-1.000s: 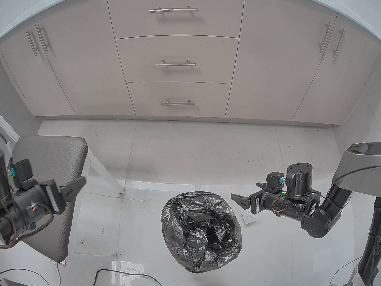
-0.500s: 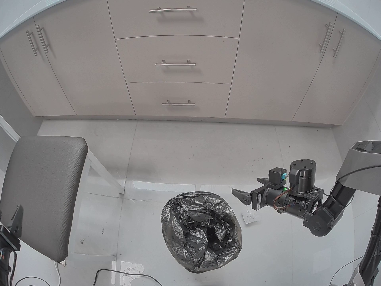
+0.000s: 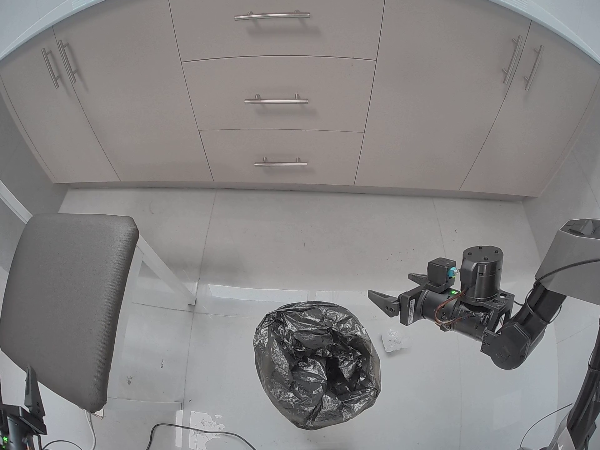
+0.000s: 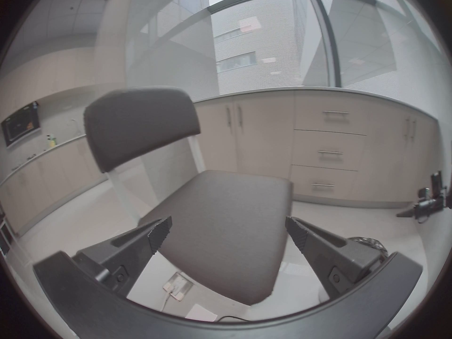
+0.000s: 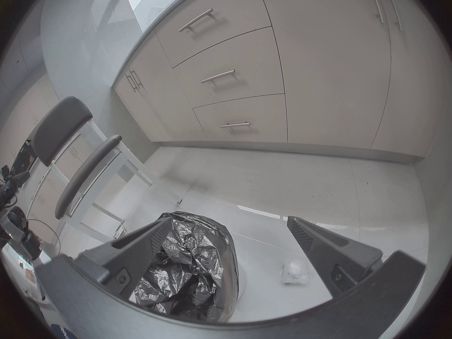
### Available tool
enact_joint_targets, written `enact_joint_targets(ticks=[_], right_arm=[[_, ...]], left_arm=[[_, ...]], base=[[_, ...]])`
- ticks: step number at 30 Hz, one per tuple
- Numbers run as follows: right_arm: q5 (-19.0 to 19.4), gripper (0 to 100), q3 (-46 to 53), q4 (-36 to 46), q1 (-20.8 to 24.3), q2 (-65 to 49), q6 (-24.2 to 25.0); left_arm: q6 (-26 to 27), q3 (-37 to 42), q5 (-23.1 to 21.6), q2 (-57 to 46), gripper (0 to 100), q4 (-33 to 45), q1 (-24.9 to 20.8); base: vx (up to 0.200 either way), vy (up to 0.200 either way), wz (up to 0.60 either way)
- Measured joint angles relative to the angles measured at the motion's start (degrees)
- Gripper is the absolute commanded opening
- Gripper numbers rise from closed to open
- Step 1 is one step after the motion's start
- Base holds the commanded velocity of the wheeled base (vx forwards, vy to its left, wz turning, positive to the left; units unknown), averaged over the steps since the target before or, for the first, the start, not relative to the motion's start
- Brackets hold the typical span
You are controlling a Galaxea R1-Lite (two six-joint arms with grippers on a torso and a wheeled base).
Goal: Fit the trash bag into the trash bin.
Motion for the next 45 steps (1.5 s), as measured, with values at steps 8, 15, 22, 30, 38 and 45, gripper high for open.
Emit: enact_joint_targets(ticks=[8, 15, 22, 30, 38, 45], right_arm=[[-1.12, 100, -0.78, -0.65, -1.93, -0.22, -0.07], [-2.88, 100, -4.68, -1.88, -4.45, 1.43, -0.13], [-5.77, 100, -14.42, -1.21, -7.45, 6.67, -0.18], [-11.06, 100, -32.17, 6.55, -9.26, 14.95, -0.11], [-14.34, 100, -54.09, 23.95, -11.03, 22.38, -1.33], [-16.86, 100, -72.74, 36.17, -12.93, 30.27, -4.21]], left_arm=[[-0.22, 0.2, -6.75, -2.79, 100, 2.86, -1.02], [5.19, -0.16, -17.59, -3.32, 100, 4.17, -1.1], [2.22, -0.57, -17.9, -3.43, 100, 4.45, -1.15], [2.08, -0.44, -18.04, -3.41, 100, 4.28, -1.1], [3.15, 0.3, -21.54, -3.41, 100, 3.88, -1.17], [3.6, 0.45, -22.82, -3.39, 100, 3.66, -1.21]], base=[[0.0, 0.0, 0.0], [0.0, 0.0, 0.0], [0.0, 0.0, 0.0], [0.0, 0.0, 0.0], [0.0, 0.0, 0.0], [0.0, 0.0, 0.0]])
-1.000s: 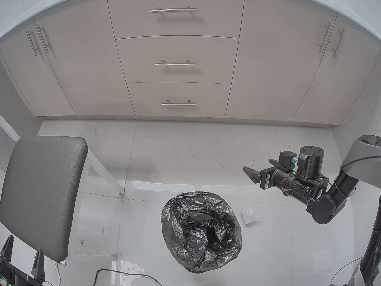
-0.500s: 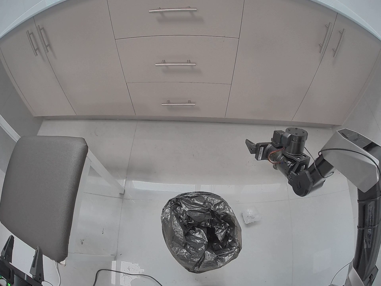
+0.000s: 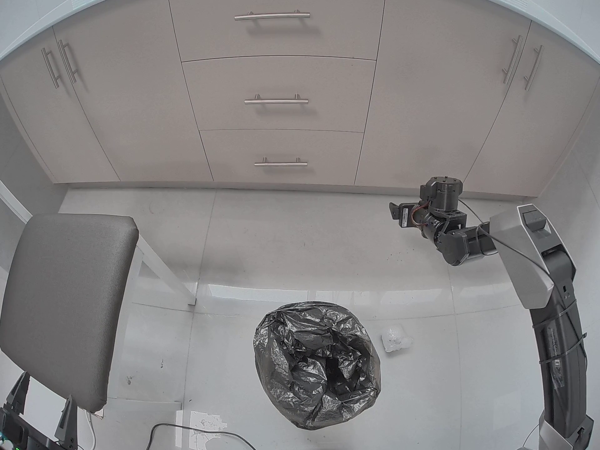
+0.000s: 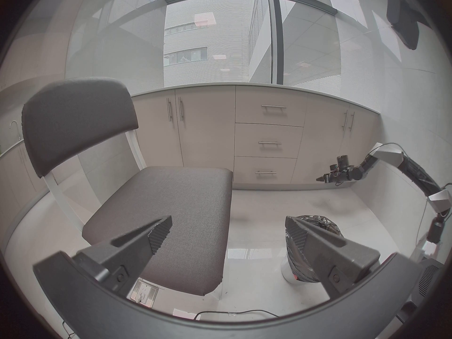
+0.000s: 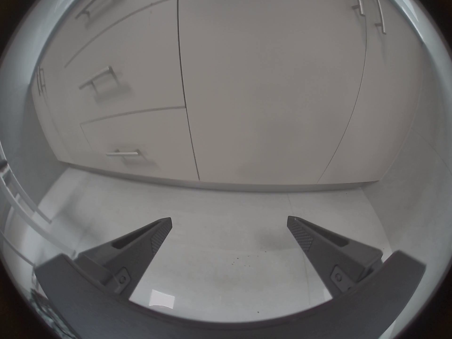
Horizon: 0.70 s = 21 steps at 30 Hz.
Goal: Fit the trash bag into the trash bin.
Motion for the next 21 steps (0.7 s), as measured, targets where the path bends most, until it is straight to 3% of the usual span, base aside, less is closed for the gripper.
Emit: enact_joint_targets(ticks=[5, 15, 21], right_arm=[[-1.26, 100, -7.36, 10.03, -0.77, 7.39, -2.38], [-3.72, 100, -9.68, 33.52, -0.6, 22.74, -3.17], [-3.69, 100, -9.81, 36.0, 0.06, 25.53, -2.65]], left_arm=[[-0.37, 0.05, -0.33, 0.0, 100, -0.09, 0.0], [-0.8, 0.05, -0.51, 0.05, 100, -0.12, 0.04], [-0.94, 0.05, -0.51, 0.07, 100, -0.12, 0.01]], base=[[0.0, 0.0, 0.0], [0.0, 0.0, 0.0], [0.0, 0.0, 0.0]])
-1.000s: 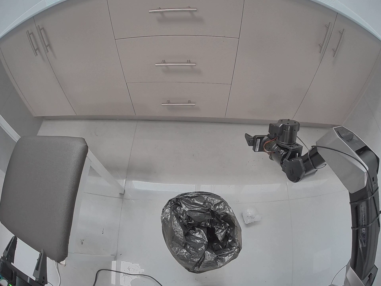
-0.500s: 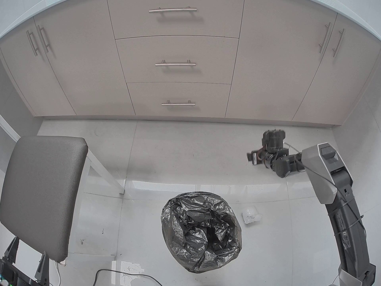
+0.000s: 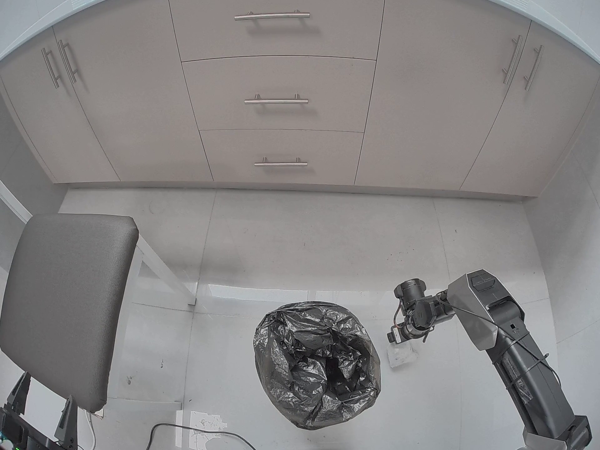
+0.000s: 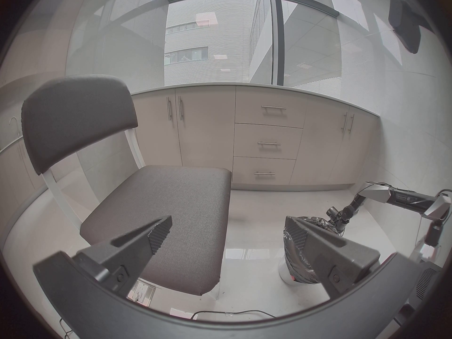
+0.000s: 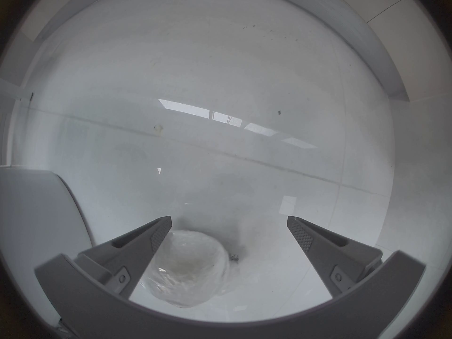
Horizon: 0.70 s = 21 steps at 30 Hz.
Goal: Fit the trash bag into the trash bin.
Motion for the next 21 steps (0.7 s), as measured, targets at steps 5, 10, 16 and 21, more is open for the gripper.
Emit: enact_joint_targets(ticks=[5, 10, 16, 21], right_arm=[[0.09, 100, 0.0, 0.15, 0.85, 0.77, 1.01], [0.46, 100, -0.02, 2.58, 2.17, 1.07, 2.0], [3.1, 100, 0.0, 7.91, 3.11, 1.15, 2.61], [3.29, 100, 0.0, 8.85, 3.58, 1.15, 2.65]], left_arm=[[-0.02, -0.02, 0.0, 0.01, 100, 0.0, 0.0], [-0.02, -0.05, 0.02, 0.04, 100, 0.0, 0.0], [-0.02, 0.0, 0.02, 0.04, 100, 0.0, 0.0], [-0.02, 0.0, 0.05, 0.06, 100, 0.0, 0.0]], base=[[0.0, 0.0, 0.0], [0.0, 0.0, 0.0], [0.0, 0.0, 0.0], [0.0, 0.0, 0.0]])
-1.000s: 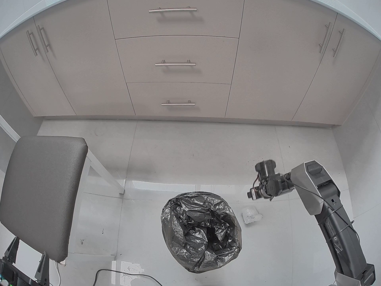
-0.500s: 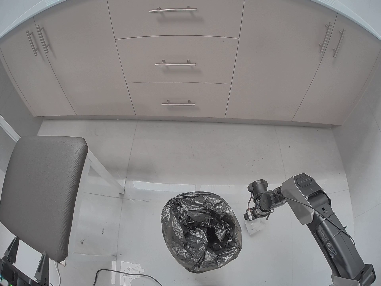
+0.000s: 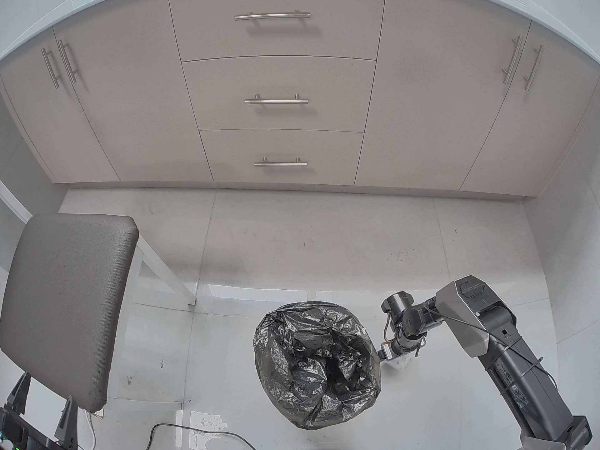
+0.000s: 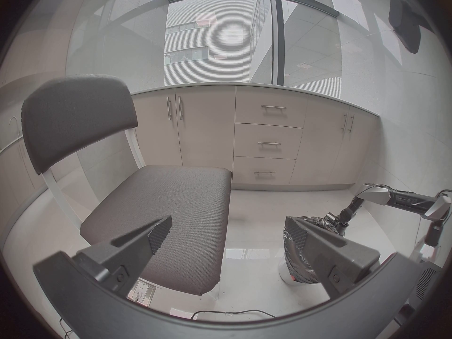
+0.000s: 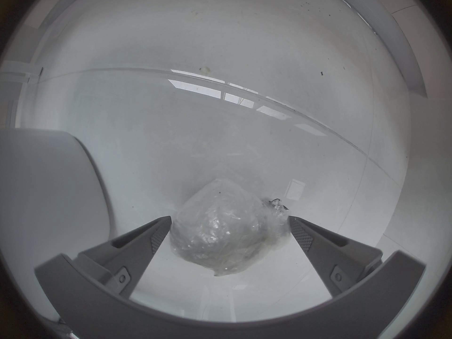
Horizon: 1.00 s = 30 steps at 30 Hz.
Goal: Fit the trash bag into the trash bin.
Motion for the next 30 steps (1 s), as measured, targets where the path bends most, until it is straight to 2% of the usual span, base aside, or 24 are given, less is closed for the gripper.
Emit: enact_joint_targets(ticks=[9, 10, 30], right_arm=[[0.84, 100, 0.0, 0.02, 0.85, 0.0, 0.02], [0.84, 0, 0.0, 0.02, 0.88, 0.0, 0.02], [-0.26, 0, 0.02, 0.29, 1.56, 0.0, 0.11]], left_arm=[[-0.13, 0.0, 0.11, 0.05, 100, -0.05, 0.0], [-0.15, 0.0, 0.22, 0.05, 100, -0.05, 0.0], [-0.17, -0.02, 0.87, 0.09, 100, 0.0, 0.02]], base=[[0.0, 0.0, 0.0], [0.0, 0.0, 0.0], [0.0, 0.0, 0.0]])
